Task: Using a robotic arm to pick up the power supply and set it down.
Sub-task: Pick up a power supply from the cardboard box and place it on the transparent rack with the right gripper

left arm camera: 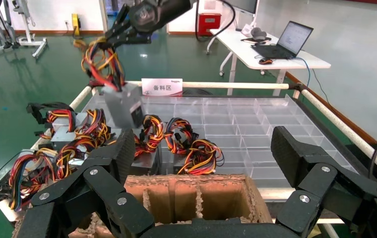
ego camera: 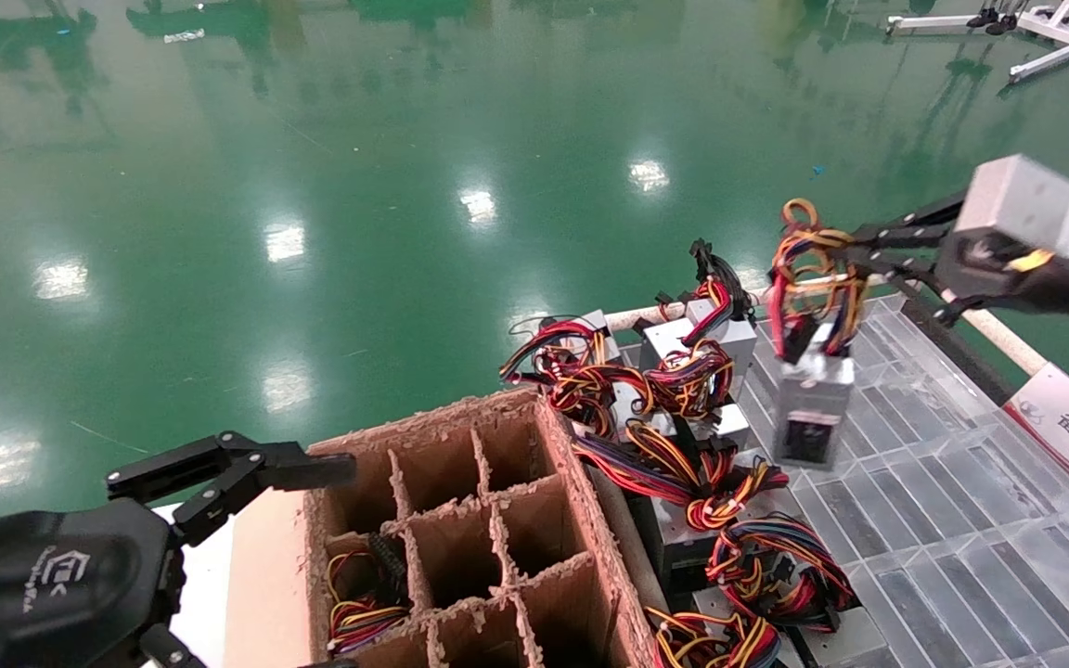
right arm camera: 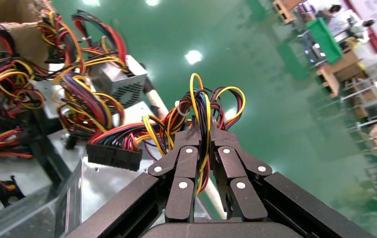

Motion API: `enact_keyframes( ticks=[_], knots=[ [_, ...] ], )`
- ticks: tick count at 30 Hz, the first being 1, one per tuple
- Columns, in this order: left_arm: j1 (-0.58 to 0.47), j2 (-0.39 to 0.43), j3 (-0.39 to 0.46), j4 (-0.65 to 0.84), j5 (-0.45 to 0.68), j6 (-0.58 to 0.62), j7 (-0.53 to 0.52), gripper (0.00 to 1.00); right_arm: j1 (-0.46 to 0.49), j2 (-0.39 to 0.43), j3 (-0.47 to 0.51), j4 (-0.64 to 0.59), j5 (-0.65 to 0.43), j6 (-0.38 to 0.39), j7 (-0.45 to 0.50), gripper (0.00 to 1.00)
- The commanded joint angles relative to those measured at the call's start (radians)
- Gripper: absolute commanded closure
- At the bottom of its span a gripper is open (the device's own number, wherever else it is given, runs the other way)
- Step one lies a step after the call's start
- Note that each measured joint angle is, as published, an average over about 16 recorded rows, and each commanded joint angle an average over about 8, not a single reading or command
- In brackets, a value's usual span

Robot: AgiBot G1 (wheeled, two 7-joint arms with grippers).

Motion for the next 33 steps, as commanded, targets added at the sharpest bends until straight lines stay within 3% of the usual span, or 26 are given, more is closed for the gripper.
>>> enact_keyframes(
  ticks=[1,14,25,33],
  knots=[
    [0.000,0.000,0.000,0.000,0.000,0.000,0.000,0.00,-0.008,-0.017,-0.002,-0.018,-0.001,-0.001,-0.005,1.00],
    [0.000,0.000,0.000,0.000,0.000,0.000,0.000,0.00,-0.077,-0.112,0.030,-0.136,0.050,0.046,-0.017,1.00],
    [0.000,0.000,0.000,0.000,0.000,0.000,0.000,0.00,-0.163,-0.161,0.082,-0.212,0.126,0.226,-0.030,1.00],
    [0.000,0.000,0.000,0.000,0.000,0.000,0.000,0.00,-0.199,-0.150,0.103,-0.213,0.156,0.246,-0.017,1.00]
  ],
)
